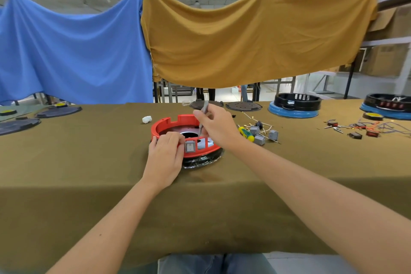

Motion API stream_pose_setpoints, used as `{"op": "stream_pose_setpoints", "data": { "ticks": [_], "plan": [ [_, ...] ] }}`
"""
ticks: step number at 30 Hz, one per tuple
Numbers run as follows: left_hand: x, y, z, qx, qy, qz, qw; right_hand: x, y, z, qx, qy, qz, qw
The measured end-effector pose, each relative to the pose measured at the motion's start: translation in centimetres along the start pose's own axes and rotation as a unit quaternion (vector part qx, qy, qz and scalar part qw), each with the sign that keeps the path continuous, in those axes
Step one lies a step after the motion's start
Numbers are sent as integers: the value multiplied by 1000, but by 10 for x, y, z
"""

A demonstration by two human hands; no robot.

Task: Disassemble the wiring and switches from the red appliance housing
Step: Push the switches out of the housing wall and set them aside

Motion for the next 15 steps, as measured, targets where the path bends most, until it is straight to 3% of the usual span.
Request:
{"op": "stream_pose_setpoints", "data": {
  "ticks": [2,6,8,12,15],
  "plan": [
    [-4,-4,4,-15,-20,-3,1000,9,6,11,-52,6,-1,999],
    [-21,-8,12,-124,-87,-48,987,30,26,28,-228,42,-90,969],
    [-33,-4,18,-95,-149,-60,982,40,34,31,-291,53,-134,946],
    [-56,7,26,-103,-249,-72,960,53,44,33,-338,68,-190,919],
    [-68,9,28,-75,-302,-36,950,58,47,30,-311,54,-227,921]
  ]
}}
Point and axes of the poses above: each hand's wrist, its own x-axis away from the middle knuckle, its own z-axis out of the back of the hand, y = z × x, the point moved 1 cm from there along -x, towards the middle knuckle, and after that the axes turned 13 degrees about -x, right-handed, at the moved point
